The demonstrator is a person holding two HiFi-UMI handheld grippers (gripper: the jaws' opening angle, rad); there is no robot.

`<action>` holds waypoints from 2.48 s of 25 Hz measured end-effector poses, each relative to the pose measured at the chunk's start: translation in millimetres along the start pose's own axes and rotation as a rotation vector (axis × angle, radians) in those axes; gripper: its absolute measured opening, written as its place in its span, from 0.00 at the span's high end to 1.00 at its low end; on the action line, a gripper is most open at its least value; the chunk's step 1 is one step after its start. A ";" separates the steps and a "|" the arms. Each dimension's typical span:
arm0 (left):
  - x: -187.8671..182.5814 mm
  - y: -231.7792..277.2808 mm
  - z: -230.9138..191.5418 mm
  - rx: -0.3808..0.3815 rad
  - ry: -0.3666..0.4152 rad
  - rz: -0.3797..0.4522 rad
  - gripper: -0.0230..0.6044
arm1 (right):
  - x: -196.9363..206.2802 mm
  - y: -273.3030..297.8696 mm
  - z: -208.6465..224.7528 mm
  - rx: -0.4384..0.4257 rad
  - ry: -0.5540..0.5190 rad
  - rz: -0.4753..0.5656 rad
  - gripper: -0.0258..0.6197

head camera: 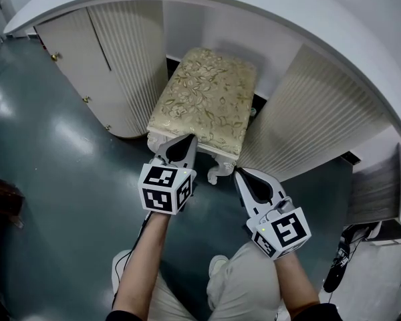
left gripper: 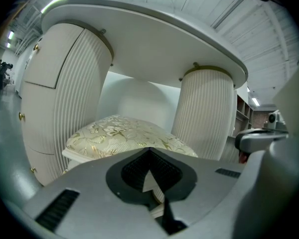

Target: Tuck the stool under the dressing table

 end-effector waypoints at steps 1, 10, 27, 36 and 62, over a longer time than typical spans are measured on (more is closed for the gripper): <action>-1.0 -1.6 0.8 0.004 0.003 0.005 0.95 | -0.5 -0.6 -1.2 -0.003 0.003 0.006 0.95; 1.6 -37.6 12.4 0.046 0.019 -0.003 0.95 | 0.6 15.4 -12.0 -0.009 0.105 0.004 0.95; -68.7 -106.1 44.7 0.090 -0.067 -0.024 0.95 | -87.1 20.6 -19.2 -0.010 0.212 -0.035 0.95; -150.3 -153.2 83.8 0.087 -0.184 -0.074 0.95 | -179.2 -14.9 -25.2 0.012 0.227 -0.182 0.94; -385.5 -269.6 185.8 -0.019 -0.328 -0.086 0.95 | -430.0 -82.9 -33.4 -0.032 0.315 -0.260 0.94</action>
Point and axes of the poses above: the fingertips, and each gripper's own axes: y forward along the fingers, z to its right, x out of its underside, the point moved 10 cm from there along -y, backward along the fingers, and after that the axes turned 12 degrees about x, right-handed, at the moved point
